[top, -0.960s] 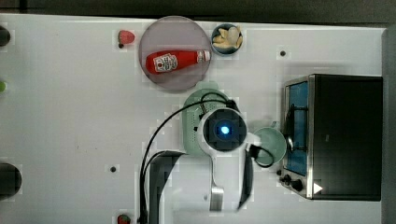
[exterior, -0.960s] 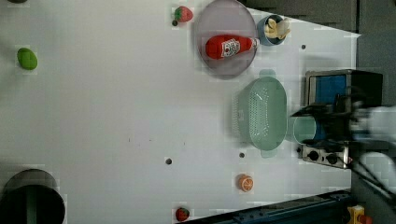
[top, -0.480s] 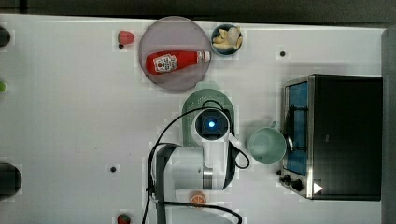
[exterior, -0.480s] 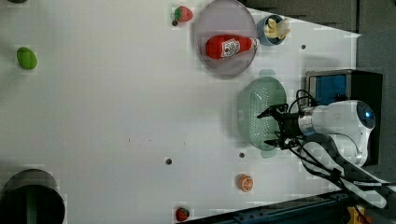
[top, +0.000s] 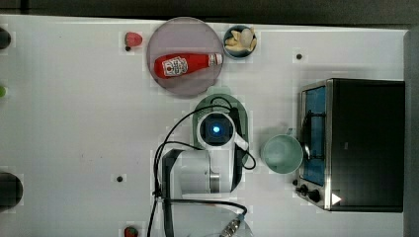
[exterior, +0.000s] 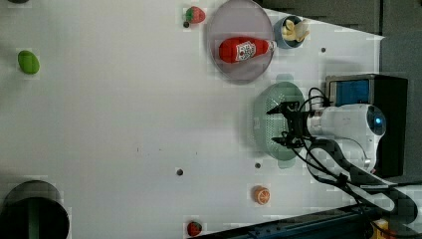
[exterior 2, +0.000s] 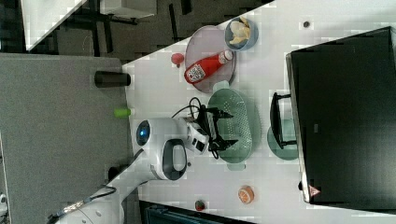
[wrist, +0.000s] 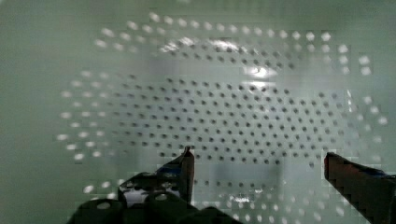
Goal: Drag strainer right to left.
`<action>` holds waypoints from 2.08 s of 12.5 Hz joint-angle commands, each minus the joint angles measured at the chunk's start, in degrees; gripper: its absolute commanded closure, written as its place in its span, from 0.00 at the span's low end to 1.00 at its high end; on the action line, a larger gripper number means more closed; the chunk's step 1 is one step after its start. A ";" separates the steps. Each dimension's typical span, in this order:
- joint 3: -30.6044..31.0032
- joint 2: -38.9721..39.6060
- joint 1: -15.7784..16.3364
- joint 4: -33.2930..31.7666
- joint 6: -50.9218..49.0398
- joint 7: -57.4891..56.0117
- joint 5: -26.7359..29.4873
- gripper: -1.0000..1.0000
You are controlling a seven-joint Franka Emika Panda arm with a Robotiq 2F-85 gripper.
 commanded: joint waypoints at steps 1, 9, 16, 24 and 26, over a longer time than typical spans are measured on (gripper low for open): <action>1.64 0.79 1.32 -0.10 0.84 7.89 0.29 0.00; 4.04 1.87 3.85 0.16 0.45 8.24 3.48 0.00; 8.71 2.45 8.93 1.76 -0.55 10.31 12.08 0.00; 9.74 5.14 19.09 7.10 -0.56 24.74 12.24 0.00; 9.75 6.81 21.15 9.75 -0.44 27.73 12.24 0.00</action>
